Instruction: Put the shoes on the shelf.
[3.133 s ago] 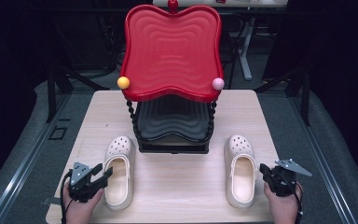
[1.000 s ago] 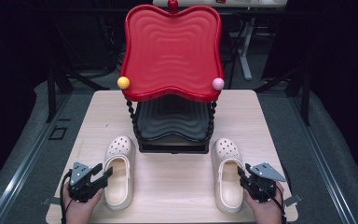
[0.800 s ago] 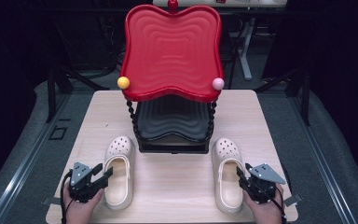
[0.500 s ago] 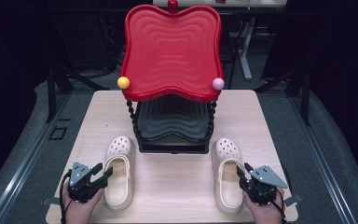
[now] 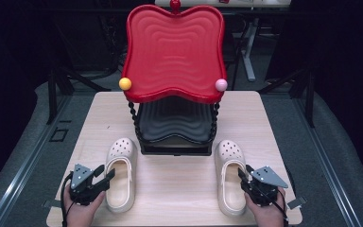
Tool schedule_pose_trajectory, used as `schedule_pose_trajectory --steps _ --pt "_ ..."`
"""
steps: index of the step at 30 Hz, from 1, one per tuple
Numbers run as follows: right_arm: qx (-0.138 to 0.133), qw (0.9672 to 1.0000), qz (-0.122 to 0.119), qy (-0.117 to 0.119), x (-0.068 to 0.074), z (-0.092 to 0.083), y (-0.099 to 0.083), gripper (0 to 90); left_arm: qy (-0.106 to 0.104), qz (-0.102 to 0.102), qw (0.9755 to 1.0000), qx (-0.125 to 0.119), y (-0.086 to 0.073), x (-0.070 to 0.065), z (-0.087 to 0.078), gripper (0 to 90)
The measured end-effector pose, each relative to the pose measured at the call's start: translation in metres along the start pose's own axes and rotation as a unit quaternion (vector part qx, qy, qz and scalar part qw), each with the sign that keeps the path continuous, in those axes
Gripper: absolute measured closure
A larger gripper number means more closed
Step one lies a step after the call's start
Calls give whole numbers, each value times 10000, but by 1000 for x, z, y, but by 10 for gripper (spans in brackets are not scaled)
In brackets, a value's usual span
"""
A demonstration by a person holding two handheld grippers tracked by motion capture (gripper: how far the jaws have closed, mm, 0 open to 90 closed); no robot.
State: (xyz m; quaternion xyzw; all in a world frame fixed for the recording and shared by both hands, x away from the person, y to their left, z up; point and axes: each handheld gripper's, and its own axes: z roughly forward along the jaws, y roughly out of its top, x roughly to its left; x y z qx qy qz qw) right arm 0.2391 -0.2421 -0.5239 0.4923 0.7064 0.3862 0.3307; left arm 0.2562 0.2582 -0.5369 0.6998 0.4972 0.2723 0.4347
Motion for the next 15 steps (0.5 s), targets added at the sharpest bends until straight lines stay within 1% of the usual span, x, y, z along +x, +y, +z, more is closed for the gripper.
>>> schedule_pose_trajectory --steps 1,5,6,10,11,13,14,15 --pt "-23 10000 22 8 0 0 0 658 15 10 10000 10 0 0 0 544" --pt "-48 10000 -15 5 1 0 0 647 54 54 10000 1 3 0 2 562" --pt "-45 10000 -24 -7 0 0 0 646 78 69 9999 37 3 0 2 568" --pt "-32 10000 3 -25 0 -1 0 644 168 152 9997 56 6 -1 6 597" --pt "-25 10000 -8 -38 -1 -1 0 644 188 146 9997 48 6 -1 7 604" --pt "-35 10000 9 -45 -1 -1 0 644 242 222 9994 125 8 -2 9 620" --pt "-54 10000 15 -57 -1 0 -1 644 301 309 9989 197 9 -2 11 631" --pt "-40 10000 29 -61 -2 0 -1 643 348 369 9985 216 10 -3 12 640"
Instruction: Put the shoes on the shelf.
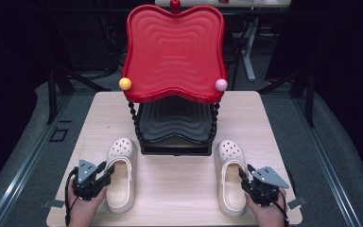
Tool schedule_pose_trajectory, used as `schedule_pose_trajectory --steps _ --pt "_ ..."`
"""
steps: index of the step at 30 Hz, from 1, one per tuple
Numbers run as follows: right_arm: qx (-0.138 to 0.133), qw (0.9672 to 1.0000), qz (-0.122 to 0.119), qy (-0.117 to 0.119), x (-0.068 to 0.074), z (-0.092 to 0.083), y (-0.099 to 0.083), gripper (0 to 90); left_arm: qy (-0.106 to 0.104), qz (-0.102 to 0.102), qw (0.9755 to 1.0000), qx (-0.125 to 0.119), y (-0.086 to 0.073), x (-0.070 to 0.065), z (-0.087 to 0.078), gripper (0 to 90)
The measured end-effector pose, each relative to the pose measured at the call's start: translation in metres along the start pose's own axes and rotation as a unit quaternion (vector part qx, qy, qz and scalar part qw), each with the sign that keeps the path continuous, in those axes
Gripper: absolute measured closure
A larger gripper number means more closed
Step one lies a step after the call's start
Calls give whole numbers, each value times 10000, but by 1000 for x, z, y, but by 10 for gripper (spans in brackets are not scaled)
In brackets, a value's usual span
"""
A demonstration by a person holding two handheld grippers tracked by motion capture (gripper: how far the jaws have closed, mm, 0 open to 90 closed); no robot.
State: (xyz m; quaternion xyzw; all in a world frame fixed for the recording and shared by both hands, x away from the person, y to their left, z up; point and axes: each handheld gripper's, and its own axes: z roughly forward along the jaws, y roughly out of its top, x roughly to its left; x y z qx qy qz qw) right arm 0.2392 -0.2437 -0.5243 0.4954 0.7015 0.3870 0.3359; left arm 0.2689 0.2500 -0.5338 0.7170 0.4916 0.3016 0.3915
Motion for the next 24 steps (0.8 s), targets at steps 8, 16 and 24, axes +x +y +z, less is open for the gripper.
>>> schedule_pose_trajectory --steps 8,16,24 --pt "-25 10000 13 -30 -2 -3 -1 638 206 381 9988 226 12 -8 13 660" --pt "-25 10000 3 -68 -5 -2 1 636 224 288 9993 117 9 -7 15 664" --pt "185 9996 -202 -82 -1 9 6 637 176 217 9996 64 7 -6 15 666"
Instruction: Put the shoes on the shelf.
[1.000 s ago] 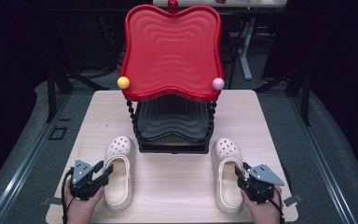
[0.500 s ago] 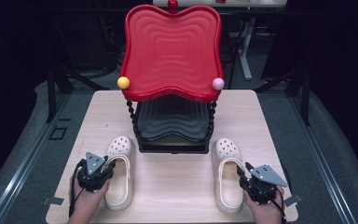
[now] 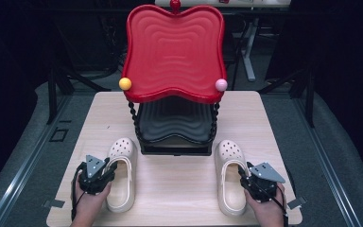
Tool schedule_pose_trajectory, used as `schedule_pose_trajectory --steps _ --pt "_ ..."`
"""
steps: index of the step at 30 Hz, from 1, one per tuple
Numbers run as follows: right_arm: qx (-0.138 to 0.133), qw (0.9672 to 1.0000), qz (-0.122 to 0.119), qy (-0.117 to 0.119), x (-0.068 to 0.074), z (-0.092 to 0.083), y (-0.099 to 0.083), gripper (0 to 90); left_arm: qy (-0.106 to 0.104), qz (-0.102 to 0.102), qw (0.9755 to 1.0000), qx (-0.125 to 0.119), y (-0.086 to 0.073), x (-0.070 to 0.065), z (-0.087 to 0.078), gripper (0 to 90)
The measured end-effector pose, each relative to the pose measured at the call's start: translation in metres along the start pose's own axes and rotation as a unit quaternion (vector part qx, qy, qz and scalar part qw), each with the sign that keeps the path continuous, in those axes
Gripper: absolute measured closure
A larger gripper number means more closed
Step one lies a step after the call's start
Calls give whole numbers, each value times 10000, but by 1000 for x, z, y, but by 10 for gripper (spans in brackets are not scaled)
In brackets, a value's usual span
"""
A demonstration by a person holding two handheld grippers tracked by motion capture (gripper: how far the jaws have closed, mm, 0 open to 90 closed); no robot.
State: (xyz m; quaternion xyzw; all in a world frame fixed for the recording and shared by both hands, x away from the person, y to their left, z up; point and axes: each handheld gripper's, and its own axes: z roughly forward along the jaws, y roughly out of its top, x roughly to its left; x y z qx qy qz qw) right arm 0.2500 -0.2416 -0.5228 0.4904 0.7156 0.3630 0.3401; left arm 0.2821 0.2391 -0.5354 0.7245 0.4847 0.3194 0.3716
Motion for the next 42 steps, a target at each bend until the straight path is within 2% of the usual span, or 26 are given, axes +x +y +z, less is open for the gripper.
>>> schedule_pose_trajectory --steps 8,11,15,17,18,24,33,39,42 --pt "462 9985 -283 -12 0 8 11 665 -49 -58 10000 -34 -1 1 0 667" --pt "583 9982 -100 81 -2 10 15 663 -52 -53 10000 -33 -1 1 0 667" --pt "529 9986 24 49 -2 14 12 675 -55 -47 10000 -42 -1 2 0 668" --pt "519 9987 5 -2 -2 14 9 695 -58 -42 10000 -45 -1 2 1 669" --pt "431 9991 8 -26 -2 15 7 701 -63 -38 10000 -42 -1 2 1 670" --pt "434 9987 -187 -165 2 14 7 729 -64 10 10000 -45 -1 2 1 675" --pt "418 9986 -100 -298 2 10 6 740 -119 133 9998 -8 0 8 0 700" --pt "427 9986 -104 -296 1 6 6 740 51 369 9993 29 1 7 -1 729" --pt "357 9990 -77 -266 2 4 7 740 45 339 9994 40 0 10 -3 737"
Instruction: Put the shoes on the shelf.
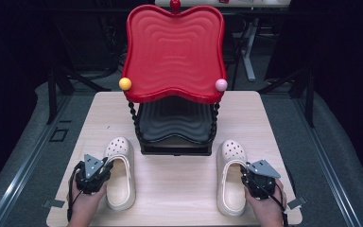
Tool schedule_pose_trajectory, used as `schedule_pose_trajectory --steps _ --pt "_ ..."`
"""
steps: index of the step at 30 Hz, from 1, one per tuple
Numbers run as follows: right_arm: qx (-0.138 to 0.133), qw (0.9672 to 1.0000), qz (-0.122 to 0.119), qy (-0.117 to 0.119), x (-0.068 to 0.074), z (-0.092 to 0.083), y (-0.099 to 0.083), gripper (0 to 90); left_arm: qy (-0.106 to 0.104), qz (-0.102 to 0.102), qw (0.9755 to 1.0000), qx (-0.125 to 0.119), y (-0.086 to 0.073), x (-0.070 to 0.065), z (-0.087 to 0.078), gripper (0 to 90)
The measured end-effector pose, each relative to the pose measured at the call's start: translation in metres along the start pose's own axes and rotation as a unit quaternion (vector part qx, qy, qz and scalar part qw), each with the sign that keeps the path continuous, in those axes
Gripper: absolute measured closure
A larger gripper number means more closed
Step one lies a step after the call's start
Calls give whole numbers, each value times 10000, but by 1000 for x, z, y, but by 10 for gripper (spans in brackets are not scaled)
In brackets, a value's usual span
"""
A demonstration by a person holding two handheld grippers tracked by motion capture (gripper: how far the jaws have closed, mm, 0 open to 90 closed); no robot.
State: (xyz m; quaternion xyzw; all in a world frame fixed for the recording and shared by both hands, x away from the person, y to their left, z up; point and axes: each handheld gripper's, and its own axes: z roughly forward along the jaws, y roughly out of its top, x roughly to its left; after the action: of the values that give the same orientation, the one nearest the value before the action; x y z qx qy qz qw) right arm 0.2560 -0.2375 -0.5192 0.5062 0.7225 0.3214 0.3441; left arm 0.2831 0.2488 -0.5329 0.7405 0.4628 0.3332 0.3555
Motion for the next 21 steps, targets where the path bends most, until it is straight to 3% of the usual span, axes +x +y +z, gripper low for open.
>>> schedule_pose_trajectory --steps 4,12,21 --pt "-32 10000 -17 -5 1 -3 1 740 -72 -42 10000 -3 0 3 -3 747" --pt "-56 9999 -104 -32 2 -13 7 740 -270 66 9994 -221 6 5 -21 747" --pt "-131 9994 -310 17 7 -31 22 740 -336 341 9983 -324 19 8 -42 748"
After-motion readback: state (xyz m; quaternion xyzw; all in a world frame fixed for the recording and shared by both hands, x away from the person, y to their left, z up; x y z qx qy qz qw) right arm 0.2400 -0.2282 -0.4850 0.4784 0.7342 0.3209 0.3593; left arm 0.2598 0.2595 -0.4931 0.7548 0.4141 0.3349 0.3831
